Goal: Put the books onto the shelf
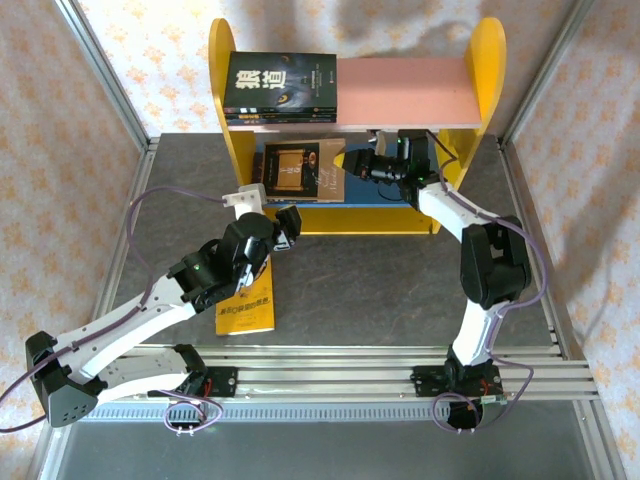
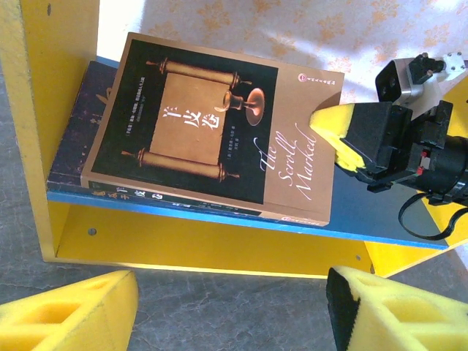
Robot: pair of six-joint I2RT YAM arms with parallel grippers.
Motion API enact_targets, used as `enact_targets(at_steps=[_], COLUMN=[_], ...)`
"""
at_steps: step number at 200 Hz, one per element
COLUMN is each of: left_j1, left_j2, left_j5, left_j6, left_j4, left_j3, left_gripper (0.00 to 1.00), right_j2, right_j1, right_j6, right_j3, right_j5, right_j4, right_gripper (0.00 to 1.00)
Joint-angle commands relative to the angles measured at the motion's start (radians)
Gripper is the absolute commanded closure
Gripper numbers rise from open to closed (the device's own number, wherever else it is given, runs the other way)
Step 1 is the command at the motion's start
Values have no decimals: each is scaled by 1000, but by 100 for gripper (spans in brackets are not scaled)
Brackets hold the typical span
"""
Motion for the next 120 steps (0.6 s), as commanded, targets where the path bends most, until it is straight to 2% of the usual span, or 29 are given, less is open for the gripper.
enact_targets(at_steps=[1, 120], left_j1=[8, 11], left_j2=[-7, -7], left_j5=[6, 9], left_j6=[0, 4], left_j4=[-12, -18], left_j3=[18, 24], left_gripper=[31, 31], right_j2=[14, 89], right_j1=[-4, 18], right_j6=[12, 25], right_j3=[47, 116], right_j5=[-38, -52], right_j4=[80, 69], right_gripper=[100, 100])
